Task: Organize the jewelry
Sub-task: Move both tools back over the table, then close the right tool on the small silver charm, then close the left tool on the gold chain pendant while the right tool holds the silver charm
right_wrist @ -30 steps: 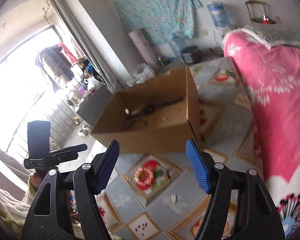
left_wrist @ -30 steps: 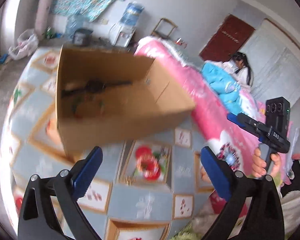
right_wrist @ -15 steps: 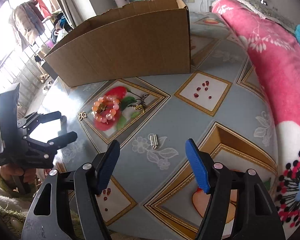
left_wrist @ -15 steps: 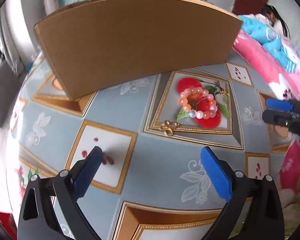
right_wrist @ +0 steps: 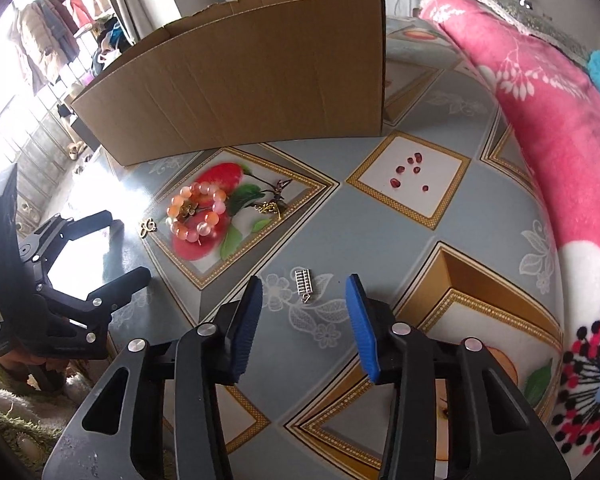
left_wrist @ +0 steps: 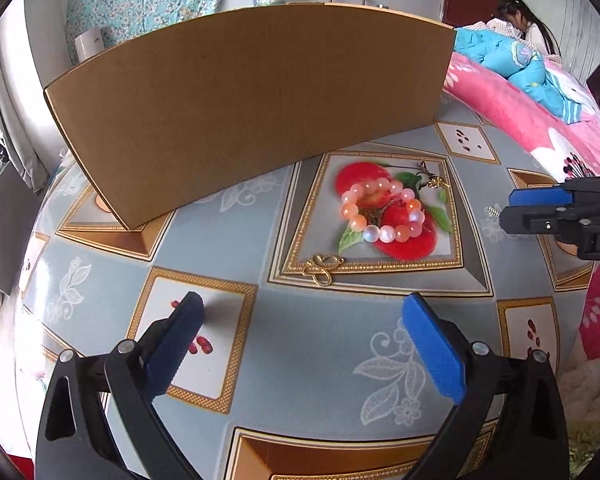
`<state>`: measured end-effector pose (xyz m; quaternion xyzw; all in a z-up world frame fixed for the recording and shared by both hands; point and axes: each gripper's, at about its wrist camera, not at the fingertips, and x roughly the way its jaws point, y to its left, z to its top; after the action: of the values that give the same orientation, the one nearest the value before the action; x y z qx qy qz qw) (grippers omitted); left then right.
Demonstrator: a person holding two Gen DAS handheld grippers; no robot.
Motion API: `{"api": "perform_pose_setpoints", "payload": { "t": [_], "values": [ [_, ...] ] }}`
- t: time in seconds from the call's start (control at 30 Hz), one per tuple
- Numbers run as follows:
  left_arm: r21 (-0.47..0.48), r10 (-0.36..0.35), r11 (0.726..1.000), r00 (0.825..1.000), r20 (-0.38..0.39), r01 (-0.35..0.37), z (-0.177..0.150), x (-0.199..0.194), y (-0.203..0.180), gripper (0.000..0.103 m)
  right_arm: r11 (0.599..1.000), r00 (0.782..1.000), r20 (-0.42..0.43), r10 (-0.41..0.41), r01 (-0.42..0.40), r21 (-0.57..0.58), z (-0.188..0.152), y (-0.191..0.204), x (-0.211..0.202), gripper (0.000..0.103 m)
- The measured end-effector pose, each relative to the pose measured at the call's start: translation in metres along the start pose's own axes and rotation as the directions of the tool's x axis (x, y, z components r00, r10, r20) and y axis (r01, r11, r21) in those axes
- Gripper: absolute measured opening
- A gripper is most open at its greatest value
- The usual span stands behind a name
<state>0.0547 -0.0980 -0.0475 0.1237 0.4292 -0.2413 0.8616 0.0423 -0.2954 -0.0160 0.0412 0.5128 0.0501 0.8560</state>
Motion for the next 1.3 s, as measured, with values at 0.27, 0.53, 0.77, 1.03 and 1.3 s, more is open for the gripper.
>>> {"api": "perform_pose_setpoints", "payload": {
  "t": [0.27,0.53,0.77,1.03,1.3],
  "values": [
    [0.001,0.001,1.000,1.000,0.002,-0.001,0.001,0.001,-0.001,0.098,0.986,0.993,-0.035,-0.115,0.110,-0.128,0.002,0.020,0.008,0.029],
    [0.001,0.000,1.000,1.000,0.003,0.000,0.000,0.001,-0.001,0.097,0.993,0.994,-0.074,-0.084,0.078,-0.084,0.004,0.016,0.005,0.002],
    [0.005,-0.003,1.000,1.000,0.003,0.003,-0.001,-0.001,0.000,0.097,1.000,0.997,-0.071,-0.011,0.011,0.005,0.004,-0.004,-0.005,0.000],
    [-0.036,-0.008,0.999,0.998,0.070,0.010,0.006,-0.018,0.007,0.082,0.996,0.999,-0.004,0.044,-0.044,0.072,0.011,-0.018,-0.025,0.000],
    [0.113,-0.214,0.974,0.965,0.152,0.198,0.054,-0.023,-0.035,0.050,0.991,0.996,0.050,0.068,-0.074,0.110,0.019,-0.034,-0.026,0.000]
  ]
}}
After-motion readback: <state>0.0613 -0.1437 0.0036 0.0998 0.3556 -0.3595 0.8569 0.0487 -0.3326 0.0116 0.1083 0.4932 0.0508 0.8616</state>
